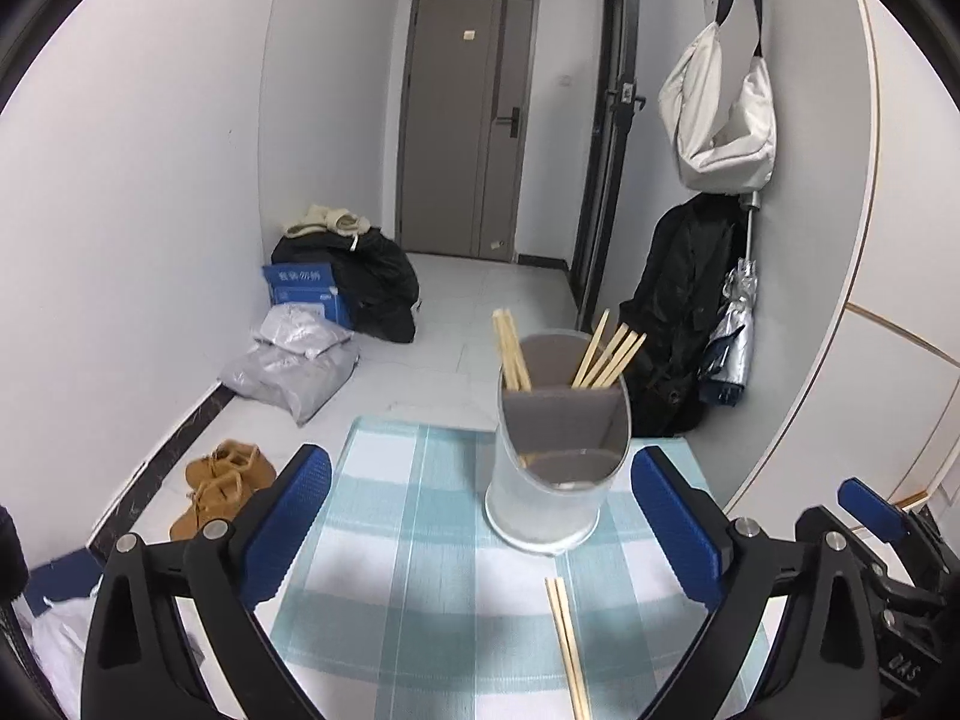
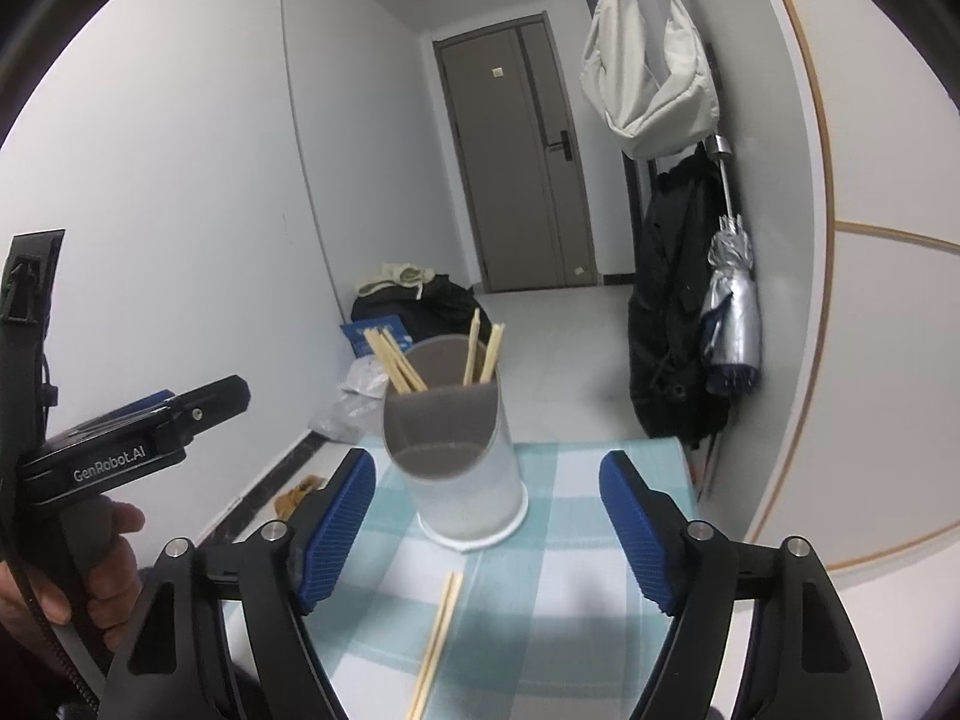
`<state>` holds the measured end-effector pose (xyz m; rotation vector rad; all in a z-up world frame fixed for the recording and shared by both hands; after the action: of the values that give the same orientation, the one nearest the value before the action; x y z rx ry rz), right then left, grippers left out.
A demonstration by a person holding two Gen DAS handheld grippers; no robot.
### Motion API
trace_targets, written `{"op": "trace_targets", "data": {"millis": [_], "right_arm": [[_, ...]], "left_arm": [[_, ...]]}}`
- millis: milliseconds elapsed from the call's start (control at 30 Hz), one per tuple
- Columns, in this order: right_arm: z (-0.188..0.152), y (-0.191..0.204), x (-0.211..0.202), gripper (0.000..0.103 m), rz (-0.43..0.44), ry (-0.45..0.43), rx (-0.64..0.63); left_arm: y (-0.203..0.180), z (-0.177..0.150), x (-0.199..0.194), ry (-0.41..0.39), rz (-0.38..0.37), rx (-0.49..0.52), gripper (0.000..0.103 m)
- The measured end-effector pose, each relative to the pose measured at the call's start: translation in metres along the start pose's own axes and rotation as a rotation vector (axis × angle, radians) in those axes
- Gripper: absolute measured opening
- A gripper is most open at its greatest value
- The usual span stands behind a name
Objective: Organize utensils
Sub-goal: 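Move both open tools back toward the remaining chopsticks, then lower the right tool onto the chopsticks and close on one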
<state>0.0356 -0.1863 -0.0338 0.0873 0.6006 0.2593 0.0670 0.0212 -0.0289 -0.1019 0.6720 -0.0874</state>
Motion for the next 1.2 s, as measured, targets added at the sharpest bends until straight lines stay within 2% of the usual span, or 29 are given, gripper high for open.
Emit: {"op": "trace_targets", "data": {"millis": [167, 467, 800, 1000, 1200], "right_arm": [[-0.021, 0.001, 0.004, 0.082, 0.007, 0.048, 0.003], [-0.050, -0.008, 0.020, 0.083, -0.011, 0.114, 0.027], [-0.068, -0.004, 0.061, 0.083, 0.056, 0.296, 0.029], [-0.074, 0.007, 0.102, 0.082, 0.045, 0.436, -0.021], [-0.083, 0.018, 0.147, 0.068, 0.033, 0.562, -0.056]], "left_arm": [[0.003, -0.017, 0.008, 0.007, 0.010, -0.019, 0.098], [-0.001, -0.044, 0.034, 0.073, -0.021, -0.022, 0.098], [0.018, -0.058, 0.066, 0.174, -0.040, -0.046, 0.098], [0.039, -0.047, 0.071, 0.179, -0.031, -0.116, 0.098], [0.063, -0.041, 0.080, 0.210, -0.023, -0.194, 0.098]]}}
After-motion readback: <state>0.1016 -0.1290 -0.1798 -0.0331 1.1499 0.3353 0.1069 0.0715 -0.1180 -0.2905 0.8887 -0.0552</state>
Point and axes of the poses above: each gripper's, at about its wrist camera, not at the fingertips, and x roughly the way its jaws point, y to its left, z to its top, the point moved 2 cm from there along x, roughly the way its jaws point, and after that the axes turned 8 degrees about y, right-handed, at the moved point
